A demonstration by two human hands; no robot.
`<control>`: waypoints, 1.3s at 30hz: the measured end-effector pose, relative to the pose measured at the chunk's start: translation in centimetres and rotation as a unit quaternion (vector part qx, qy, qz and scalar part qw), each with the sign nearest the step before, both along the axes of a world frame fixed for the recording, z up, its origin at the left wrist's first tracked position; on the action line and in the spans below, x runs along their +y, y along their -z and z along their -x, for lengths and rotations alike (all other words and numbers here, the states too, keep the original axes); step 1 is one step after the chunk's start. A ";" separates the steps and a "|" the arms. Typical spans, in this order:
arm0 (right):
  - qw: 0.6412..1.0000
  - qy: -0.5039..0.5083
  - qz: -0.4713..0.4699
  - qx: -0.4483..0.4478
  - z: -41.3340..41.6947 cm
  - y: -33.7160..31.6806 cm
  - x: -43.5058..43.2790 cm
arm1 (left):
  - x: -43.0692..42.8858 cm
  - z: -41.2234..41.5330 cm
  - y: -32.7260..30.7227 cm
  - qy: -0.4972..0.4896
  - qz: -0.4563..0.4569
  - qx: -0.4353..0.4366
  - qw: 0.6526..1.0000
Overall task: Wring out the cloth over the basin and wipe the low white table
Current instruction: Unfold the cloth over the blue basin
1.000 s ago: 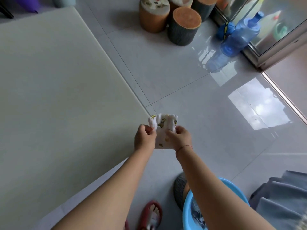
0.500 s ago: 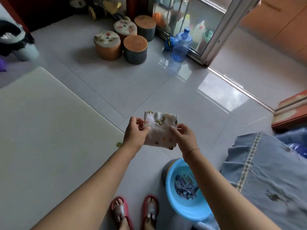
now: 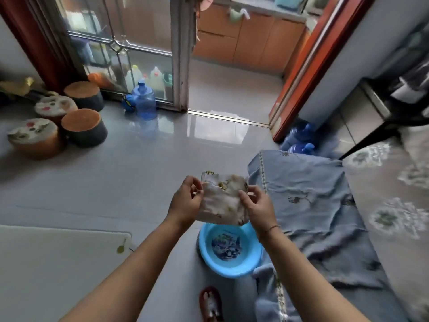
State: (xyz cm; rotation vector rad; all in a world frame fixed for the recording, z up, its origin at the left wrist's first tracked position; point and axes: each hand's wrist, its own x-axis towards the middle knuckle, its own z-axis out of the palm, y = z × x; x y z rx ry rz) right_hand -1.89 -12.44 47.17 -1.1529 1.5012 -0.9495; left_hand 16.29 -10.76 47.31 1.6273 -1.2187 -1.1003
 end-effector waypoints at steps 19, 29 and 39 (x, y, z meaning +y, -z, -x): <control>0.979 -0.072 -0.127 0.140 14.0 26.6 8.4 | 7.0 14.2 29.4 0.133 -0.138 -0.070 0.979; 0.946 -0.163 -0.152 0.235 15.1 49.0 8.4 | 8.7 16.8 50.0 0.132 -0.182 -0.160 0.961; 0.848 -0.166 -0.055 0.500 15.3 55.7 10.0 | 8.6 16.8 55.4 0.201 -0.061 -0.423 0.881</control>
